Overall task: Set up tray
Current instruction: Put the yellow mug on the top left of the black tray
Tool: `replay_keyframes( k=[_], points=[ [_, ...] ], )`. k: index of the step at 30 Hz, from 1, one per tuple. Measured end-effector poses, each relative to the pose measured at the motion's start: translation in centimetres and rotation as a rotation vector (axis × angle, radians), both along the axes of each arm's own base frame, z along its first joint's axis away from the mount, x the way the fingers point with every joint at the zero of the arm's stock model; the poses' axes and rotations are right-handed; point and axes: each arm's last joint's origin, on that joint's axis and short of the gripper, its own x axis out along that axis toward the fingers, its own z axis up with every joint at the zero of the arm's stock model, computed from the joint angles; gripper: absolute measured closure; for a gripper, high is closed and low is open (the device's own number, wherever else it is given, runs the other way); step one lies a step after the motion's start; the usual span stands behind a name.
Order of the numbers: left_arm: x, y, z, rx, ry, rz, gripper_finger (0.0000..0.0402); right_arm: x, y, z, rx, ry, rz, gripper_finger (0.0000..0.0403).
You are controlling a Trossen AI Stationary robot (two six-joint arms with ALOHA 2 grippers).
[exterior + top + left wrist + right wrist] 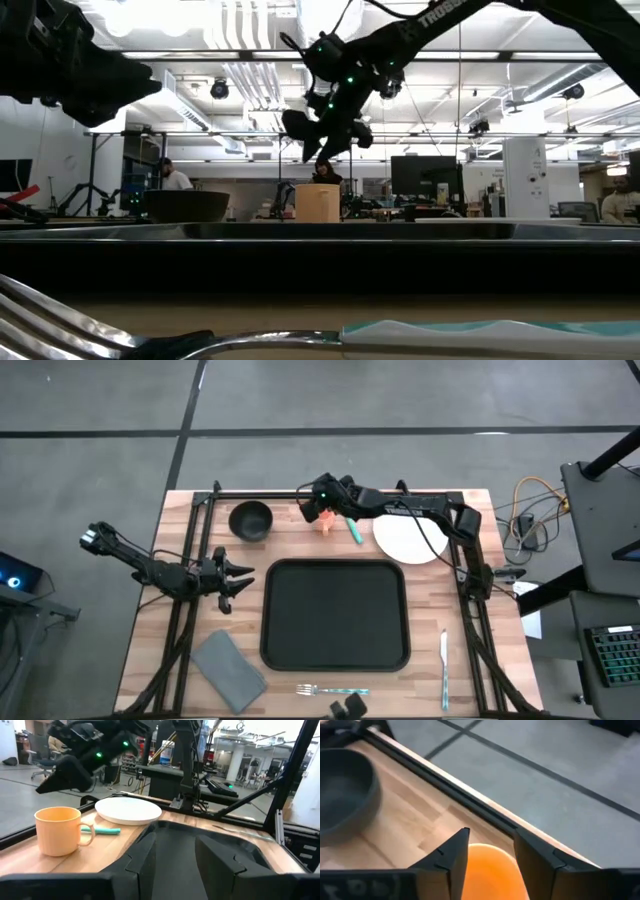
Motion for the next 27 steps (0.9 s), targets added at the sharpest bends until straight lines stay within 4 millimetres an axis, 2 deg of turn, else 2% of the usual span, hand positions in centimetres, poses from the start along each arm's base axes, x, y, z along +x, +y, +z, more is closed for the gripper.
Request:
replay_keyframes(
  k=[5, 14, 20, 27],
  points=[
    [0.2, -0.1, -0.3, -0.016, 0.026, 0.000, 0.0284, -1.0, -0.8, 1.3, 0.037, -0.036, -0.070, 0.0226],
    [0.6, -0.6, -1.1, 0.003, 0.097, -0.091, 0.0284, -1.5, -0.4, 0.6, 0.103, 0.022, -0.062, 0.0212],
    [0.6, -0.6, -0.9, -0.005, 0.074, -0.101, 0.0284, -1.5, -0.5, 0.6, 0.102, 0.015, -0.066, 0.0213],
    [0.6, -0.6, -0.8, -0.008, 0.069, -0.101, 0.0284, -1.4, -0.8, -0.3, 0.133, 0.012, -0.091, 0.0213]
  ],
)
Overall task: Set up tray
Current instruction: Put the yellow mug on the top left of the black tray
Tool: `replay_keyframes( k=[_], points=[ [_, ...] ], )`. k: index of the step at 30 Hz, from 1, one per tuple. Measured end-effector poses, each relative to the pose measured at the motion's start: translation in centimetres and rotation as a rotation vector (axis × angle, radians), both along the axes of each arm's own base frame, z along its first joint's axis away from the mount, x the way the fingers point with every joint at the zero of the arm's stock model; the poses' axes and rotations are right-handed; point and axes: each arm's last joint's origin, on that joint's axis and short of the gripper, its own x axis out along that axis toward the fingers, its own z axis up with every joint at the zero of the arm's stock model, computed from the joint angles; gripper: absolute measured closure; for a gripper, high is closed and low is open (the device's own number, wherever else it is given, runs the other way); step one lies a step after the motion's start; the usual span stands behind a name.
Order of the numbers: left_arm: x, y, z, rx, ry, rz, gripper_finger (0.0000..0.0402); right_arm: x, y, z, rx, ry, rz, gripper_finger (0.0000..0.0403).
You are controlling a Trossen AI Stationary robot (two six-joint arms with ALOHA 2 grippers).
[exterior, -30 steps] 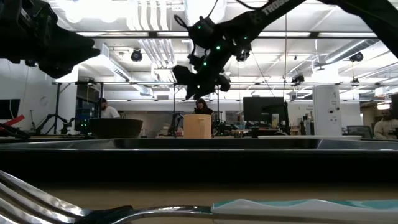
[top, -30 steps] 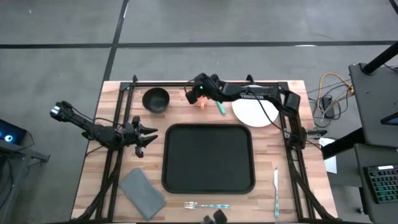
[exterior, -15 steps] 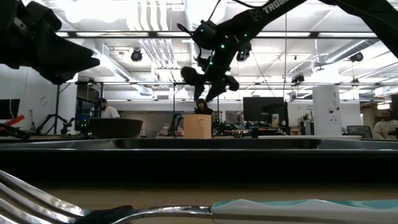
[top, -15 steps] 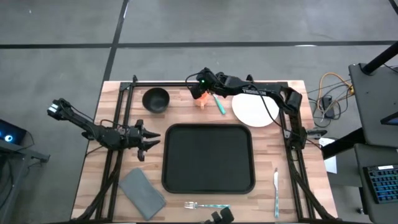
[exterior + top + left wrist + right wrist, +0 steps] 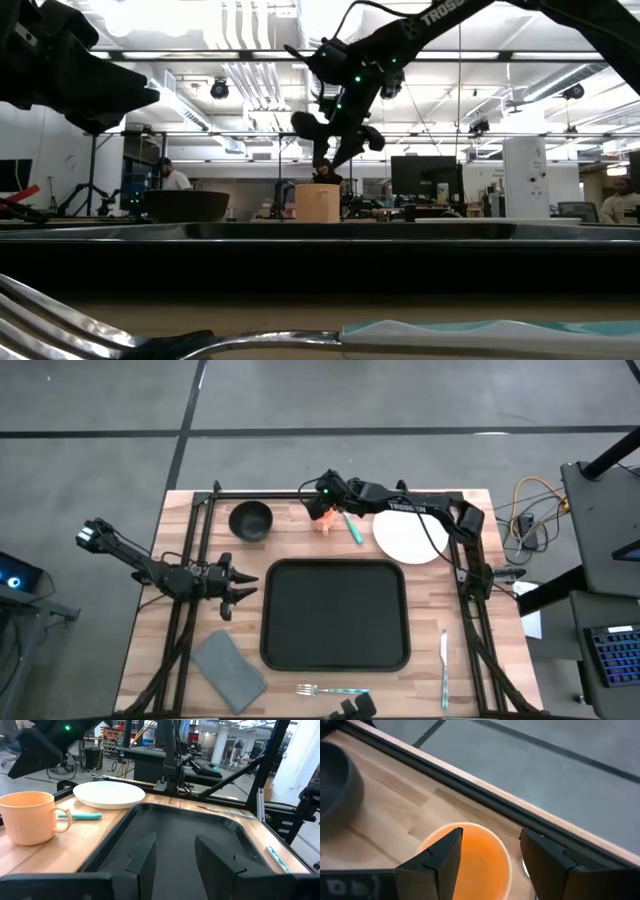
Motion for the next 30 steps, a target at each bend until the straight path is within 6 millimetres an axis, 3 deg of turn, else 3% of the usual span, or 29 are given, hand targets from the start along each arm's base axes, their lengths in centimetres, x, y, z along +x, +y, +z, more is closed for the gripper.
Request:
replay_keyframes(
  k=[6, 24, 30],
  points=[
    [0.0, 0.0, 0.2, -0.002, -0.005, -0.001, 0.0284, 0.1, 0.0, -1.6, 0.033, 0.054, -0.008, 0.0213],
    [0.0, 0.0, 0.2, -0.003, -0.005, -0.001, 0.0284, -0.8, 0.1, -3.5, 0.073, 0.103, -0.037, 0.0214],
    [0.0, 0.0, 0.2, -0.003, -0.006, -0.001, 0.0284, -0.9, 0.1, -3.7, 0.089, 0.102, -0.057, 0.0255]
  ],
)
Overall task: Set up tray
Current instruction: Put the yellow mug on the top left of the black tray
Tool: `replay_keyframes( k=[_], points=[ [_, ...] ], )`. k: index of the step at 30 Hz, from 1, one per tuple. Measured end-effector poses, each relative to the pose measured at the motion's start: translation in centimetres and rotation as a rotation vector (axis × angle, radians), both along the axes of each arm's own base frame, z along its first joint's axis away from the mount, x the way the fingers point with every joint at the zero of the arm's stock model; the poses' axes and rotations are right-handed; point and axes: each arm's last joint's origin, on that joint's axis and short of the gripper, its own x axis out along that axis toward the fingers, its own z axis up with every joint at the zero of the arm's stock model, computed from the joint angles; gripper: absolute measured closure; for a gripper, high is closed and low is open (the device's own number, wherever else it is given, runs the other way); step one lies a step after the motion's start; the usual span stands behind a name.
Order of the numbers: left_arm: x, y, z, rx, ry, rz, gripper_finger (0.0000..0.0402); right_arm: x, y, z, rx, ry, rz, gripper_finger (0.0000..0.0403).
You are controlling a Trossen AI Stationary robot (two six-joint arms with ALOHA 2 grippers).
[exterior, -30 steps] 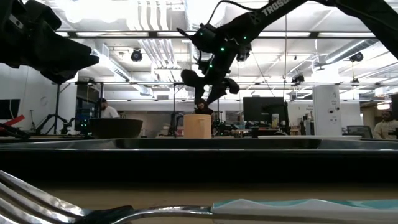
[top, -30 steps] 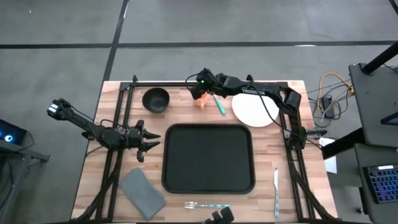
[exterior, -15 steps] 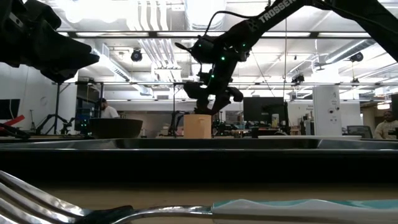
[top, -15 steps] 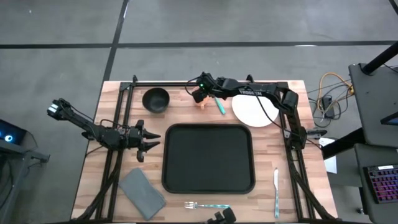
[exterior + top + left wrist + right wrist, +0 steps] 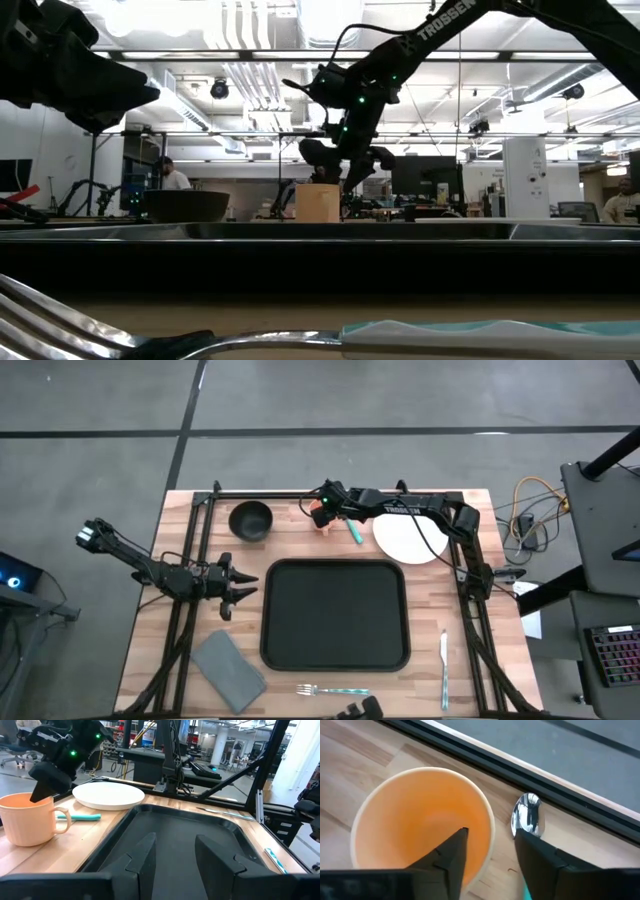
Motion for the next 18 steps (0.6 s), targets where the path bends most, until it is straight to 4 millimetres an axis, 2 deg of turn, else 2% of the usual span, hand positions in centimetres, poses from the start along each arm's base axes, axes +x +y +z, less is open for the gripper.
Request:
replay_keyframes(
  k=[8, 14, 18],
  points=[
    [0.0, 0.0, 0.1, -0.003, -0.006, 0.000, 0.0284, 0.0, 0.1, -0.1, 0.022, -0.002, 0.010, 0.0382],
    [0.0, 0.0, 0.3, -0.012, -0.023, 0.002, 0.0284, -0.1, 0.2, 0.1, 0.025, 0.000, 0.013, 0.0392],
    [0.0, 0.0, 0.3, -0.014, -0.029, 0.010, 0.0284, -0.1, 1.6, 1.4, 0.066, 0.015, 0.072, 0.0394]
  ],
)
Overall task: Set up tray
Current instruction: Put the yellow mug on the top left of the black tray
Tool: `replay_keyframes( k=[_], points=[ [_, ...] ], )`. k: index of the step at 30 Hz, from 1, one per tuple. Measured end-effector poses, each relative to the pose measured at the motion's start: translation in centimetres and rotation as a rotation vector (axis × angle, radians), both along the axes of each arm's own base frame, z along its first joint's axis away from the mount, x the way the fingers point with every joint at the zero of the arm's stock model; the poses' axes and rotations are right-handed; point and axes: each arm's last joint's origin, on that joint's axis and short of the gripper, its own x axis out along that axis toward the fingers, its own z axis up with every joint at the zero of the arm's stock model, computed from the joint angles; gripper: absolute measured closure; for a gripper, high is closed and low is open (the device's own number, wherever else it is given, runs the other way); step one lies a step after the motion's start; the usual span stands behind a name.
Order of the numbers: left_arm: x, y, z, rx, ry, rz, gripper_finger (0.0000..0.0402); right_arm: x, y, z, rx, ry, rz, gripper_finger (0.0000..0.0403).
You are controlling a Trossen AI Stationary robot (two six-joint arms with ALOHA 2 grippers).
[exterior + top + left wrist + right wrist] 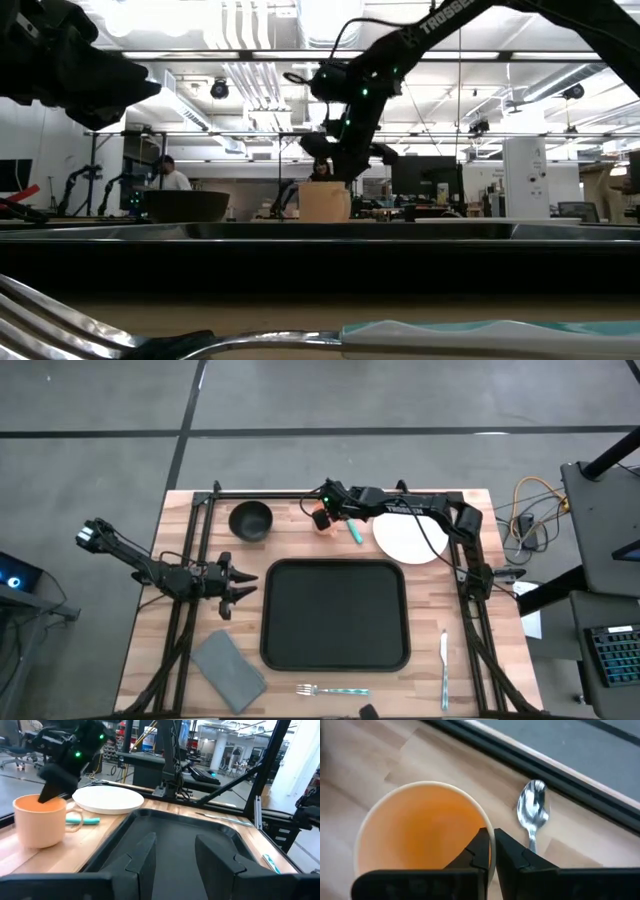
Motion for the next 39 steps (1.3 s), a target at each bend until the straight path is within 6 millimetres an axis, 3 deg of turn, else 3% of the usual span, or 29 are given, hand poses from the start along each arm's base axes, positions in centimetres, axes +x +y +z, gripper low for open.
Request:
replay_keyframes(
  k=[12, 21, 30, 39],
  points=[
    [1.6, -0.4, 3.3, -0.004, 0.034, 0.166, 0.0284, 1.1, 9.5, 5.7, -0.151, 0.056, 0.311, 0.0394],
    [4.9, -1.7, 4.3, 0.031, 0.142, 0.323, 0.0284, 1.9, 16.2, 6.3, -0.239, 0.066, 0.473, 0.0395],
    [9.8, -3.7, 5.2, 0.091, 0.215, 0.567, 0.0284, 1.9, 19.6, 6.3, -0.467, 0.128, 0.425, 0.0395],
    [13.2, -5.0, 5.7, 0.120, 0.187, 0.718, 0.0284, 2.6, 21.1, 6.6, -0.618, 0.084, 0.364, 0.0395]
  ],
)
